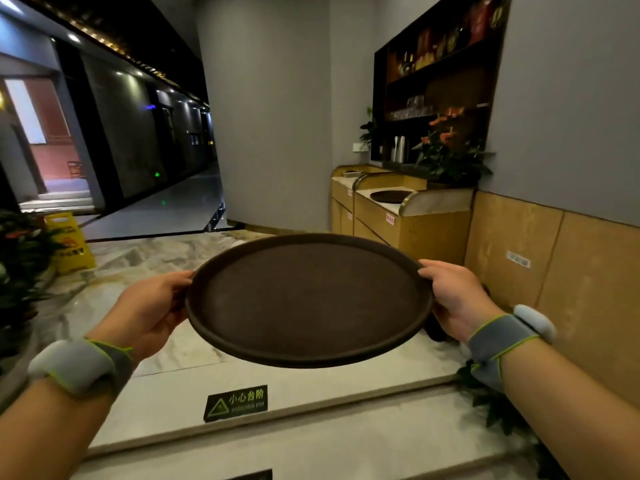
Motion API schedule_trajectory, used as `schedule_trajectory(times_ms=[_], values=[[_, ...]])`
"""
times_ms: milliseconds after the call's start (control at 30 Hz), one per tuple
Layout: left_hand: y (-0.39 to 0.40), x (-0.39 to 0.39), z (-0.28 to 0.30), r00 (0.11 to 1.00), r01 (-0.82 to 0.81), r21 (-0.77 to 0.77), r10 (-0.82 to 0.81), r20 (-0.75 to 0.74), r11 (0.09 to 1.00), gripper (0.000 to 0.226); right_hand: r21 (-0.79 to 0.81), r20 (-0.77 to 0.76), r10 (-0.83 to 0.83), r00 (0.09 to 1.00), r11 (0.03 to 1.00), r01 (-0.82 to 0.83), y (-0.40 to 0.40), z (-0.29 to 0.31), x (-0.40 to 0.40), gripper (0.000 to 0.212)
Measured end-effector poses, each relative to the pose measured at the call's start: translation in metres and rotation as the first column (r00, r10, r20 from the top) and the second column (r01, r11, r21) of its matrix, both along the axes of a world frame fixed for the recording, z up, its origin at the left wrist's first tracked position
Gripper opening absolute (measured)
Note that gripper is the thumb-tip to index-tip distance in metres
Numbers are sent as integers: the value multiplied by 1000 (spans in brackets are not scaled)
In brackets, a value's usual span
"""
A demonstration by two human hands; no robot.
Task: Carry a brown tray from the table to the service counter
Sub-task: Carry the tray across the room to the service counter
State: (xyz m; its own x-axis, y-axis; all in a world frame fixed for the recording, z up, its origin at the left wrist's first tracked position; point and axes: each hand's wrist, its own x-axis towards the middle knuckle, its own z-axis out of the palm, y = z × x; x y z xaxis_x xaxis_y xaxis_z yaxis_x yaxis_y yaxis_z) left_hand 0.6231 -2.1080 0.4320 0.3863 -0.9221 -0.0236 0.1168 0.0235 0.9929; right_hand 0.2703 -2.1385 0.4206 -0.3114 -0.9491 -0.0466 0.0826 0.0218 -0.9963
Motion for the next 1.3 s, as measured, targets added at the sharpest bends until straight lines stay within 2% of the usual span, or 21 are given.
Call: schedule_trajectory(times_ms=[167, 267, 333, 400, 600, 833, 900, 1133, 1300], values=[[-145, 13, -2, 1000, -9, 20, 9, -28, 1000, 27, -8, 56, -12, 998, 1000, 13, -150, -2, 13, 35], [-268, 23, 13, 999, -17, 22, 18, -49, 1000, 28, -6, 59, 5, 998, 1000, -4, -277, 13, 14, 34], [-302, 22, 18, 999, -2, 20, 3, -54, 1000, 28, -11, 70, -6, 998, 1000, 7, -310, 23, 18, 35], [-370, 30, 34, 998, 13, 7, -12, -65, 1000, 31, -4, 65, 13, 998, 1000, -13, -384, 46, 19, 38], [-516, 60, 72, 995, -6, -16, 5, -103, 1000, 30, -5, 60, 51, 997, 999, -51, -536, 96, 52, 37], [-653, 107, 119, 994, 4, -31, -8, -109, 999, 29, -8, 85, 43, 995, 999, -42, -663, 140, 112, 35], [-742, 147, 154, 994, 33, 9, -32, -108, 999, 29, 24, 68, 0, 998, 1000, -2, -749, 166, 144, 33], [-822, 172, 174, 989, 77, -10, -78, -128, 997, 34, -11, 67, -11, 998, 1000, 12, -807, 191, 164, 36], [-937, 185, 198, 987, 101, 17, -98, -125, 995, 34, -1, 83, -58, 995, 998, 59, -914, 208, 173, 36]])
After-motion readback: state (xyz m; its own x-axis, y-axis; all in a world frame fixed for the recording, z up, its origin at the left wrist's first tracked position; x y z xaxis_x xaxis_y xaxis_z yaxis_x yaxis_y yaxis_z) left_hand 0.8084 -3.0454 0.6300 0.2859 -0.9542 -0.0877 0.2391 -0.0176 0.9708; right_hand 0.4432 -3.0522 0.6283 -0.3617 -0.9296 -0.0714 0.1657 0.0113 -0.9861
